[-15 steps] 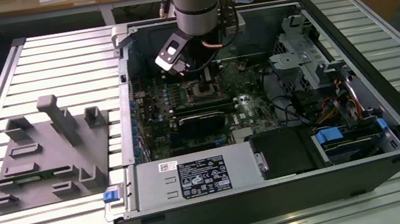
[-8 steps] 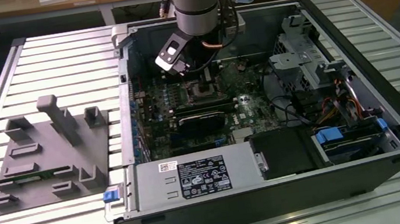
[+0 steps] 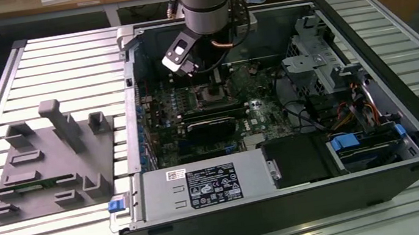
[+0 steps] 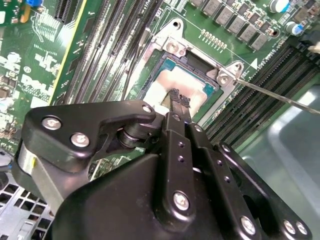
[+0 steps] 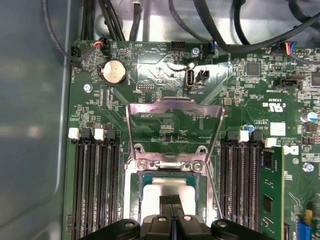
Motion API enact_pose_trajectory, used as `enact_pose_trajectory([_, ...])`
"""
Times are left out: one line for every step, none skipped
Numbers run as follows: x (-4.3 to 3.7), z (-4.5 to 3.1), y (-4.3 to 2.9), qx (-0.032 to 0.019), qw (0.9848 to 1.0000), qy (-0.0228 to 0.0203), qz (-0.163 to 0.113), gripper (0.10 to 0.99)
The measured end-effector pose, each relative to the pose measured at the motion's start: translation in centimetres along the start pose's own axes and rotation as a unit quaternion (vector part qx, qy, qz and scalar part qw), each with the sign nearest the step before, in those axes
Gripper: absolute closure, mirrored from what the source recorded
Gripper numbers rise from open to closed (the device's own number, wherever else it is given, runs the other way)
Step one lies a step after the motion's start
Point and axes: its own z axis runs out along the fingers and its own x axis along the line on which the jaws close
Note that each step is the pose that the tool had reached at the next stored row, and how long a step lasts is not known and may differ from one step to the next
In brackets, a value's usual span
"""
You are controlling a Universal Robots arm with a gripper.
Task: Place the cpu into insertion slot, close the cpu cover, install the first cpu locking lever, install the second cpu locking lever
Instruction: 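Place the cpu into insertion slot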
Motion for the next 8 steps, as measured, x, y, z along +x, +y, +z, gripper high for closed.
enact_pose_trajectory([0.00, -0.22, 0.01, 0.0000, 1.0000, 0.0000, 0.000, 0.980])
enact_pose_trajectory([0.01, -0.47, 0.02, 0.0000, 1.0000, 0.0000, 0.000, 0.980])
enact_pose_trajectory([0.01, -0.76, 0.04, -0.0001, 1.0000, 0.0001, 0.000, 0.980])
enact_pose_trajectory([0.02, -1.10, 0.06, -0.0001, 1.0000, 0.0001, 0.000, 0.980])
enact_pose_trajectory([0.02, -1.44, 0.07, -0.0002, 1.0000, -0.0001, 0.000, 0.980])
enact_pose_trajectory([0.02, -1.78, 0.09, -0.0004, 1.0000, 0.0000, 0.000, 0.980])
enact_pose_trajectory([0.03, -2.11, 0.11, -0.0005, 1.0000, 0.0000, 0.000, 0.980])
enact_pose_trajectory([0.03, -2.42, 0.12, -0.0006, 1.0000, 0.0000, 0.000, 0.980])
